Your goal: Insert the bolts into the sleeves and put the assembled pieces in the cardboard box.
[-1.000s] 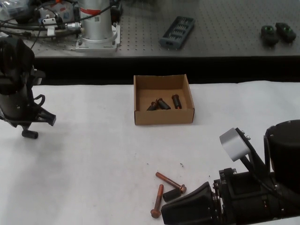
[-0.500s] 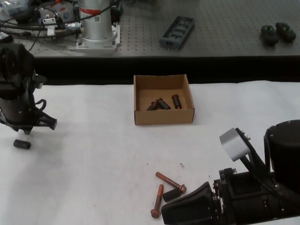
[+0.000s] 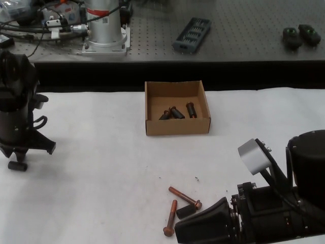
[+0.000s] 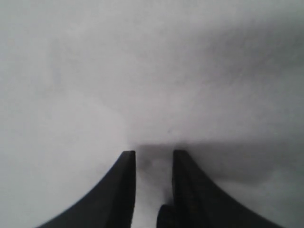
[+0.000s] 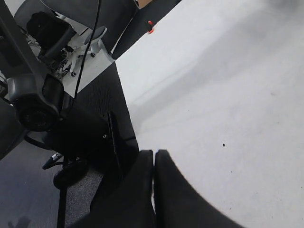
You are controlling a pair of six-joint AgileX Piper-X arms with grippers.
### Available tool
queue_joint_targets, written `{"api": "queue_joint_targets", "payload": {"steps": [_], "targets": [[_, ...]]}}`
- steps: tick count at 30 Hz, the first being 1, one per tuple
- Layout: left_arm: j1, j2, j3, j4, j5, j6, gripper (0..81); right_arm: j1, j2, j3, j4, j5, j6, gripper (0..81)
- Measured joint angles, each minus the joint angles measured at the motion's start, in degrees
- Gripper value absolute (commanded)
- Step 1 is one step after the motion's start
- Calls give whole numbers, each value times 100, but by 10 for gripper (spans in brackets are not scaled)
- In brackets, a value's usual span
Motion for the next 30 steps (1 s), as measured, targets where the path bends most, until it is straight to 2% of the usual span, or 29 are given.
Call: {"api": "queue_joint_targets", "payload": {"steps": [8,15,17,18,19,23,30], "targets": [[0,-160,6,9,0,843,210,0,0,0,0,0,0,22],[0,-1156,5,-171,102,2037,210,0,0,0,0,0,0,22],[11,-1507,5,-171,384,2458,210,0,0,0,0,0,0,22],[11,-1507,-24,-62,755,2953,210,0,0,0,0,0,0,22],[11,-1568,-26,-62,790,3001,214,0,0,0,0,0,0,22],[11,-1611,-29,355,1290,3897,268,0,0,0,0,0,0,22],[11,-1597,292,718,1606,4870,295,0,0,0,0,-68,0,22]]}}
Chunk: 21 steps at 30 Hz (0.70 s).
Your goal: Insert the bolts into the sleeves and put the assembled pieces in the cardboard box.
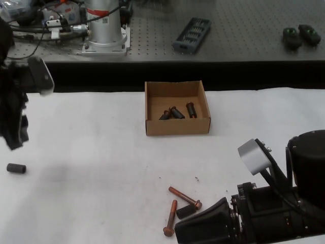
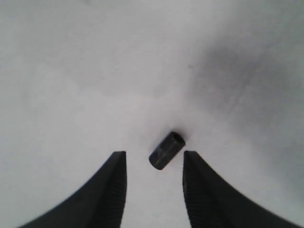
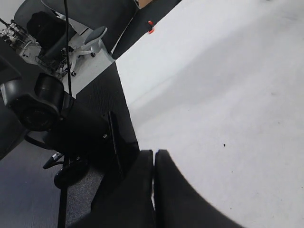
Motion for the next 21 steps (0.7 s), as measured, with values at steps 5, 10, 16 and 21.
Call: {"api": "queue_joint_targets", "payload": {"steps": [5,10,16,21], "targets": [[0,0,248,9,21,1000,297,0,0,0,0,-43,0,22],[47,0,464,-194,21,1426,297,0,0,0,0,-79,0,22],[214,0,698,-450,-45,2021,334,0,0,0,0,-91,0,22],[344,0,789,-698,-83,2537,388,0,0,0,0,-91,0,22]]}}
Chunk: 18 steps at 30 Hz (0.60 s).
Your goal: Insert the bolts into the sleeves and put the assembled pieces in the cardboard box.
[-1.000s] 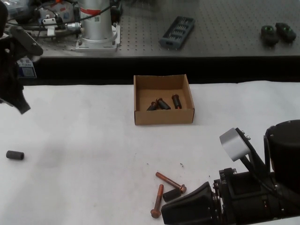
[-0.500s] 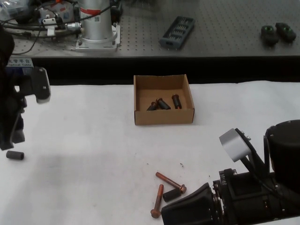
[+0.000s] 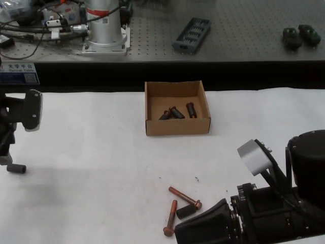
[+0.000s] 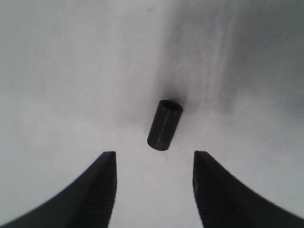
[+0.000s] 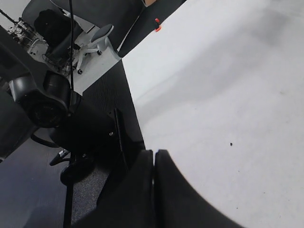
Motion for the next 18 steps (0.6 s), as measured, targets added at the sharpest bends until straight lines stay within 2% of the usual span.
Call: {"api": "queue_joint_targets", "payload": {"steps": [18], "targets": [[4,405,25,-143,39,587,386,0,0,0,0,22,0,22]]}}
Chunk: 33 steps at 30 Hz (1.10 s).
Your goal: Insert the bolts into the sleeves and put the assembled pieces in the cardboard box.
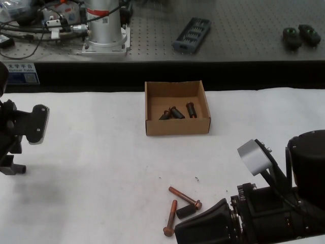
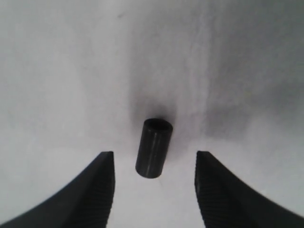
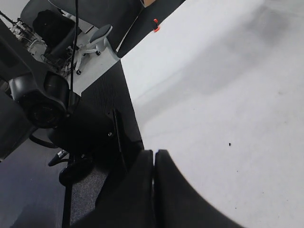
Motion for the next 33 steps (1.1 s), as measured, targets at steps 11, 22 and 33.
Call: {"api": "queue_joint_targets", "payload": {"steps": [11,22,33], "targets": [[0,210,0,0,0,149,386,0,0,0,0,0,0,22],[0,319,121,-80,-250,149,321,0,0,0,0,0,0,22],[134,319,134,-207,-413,124,321,0,0,0,0,0,0,22]]}}
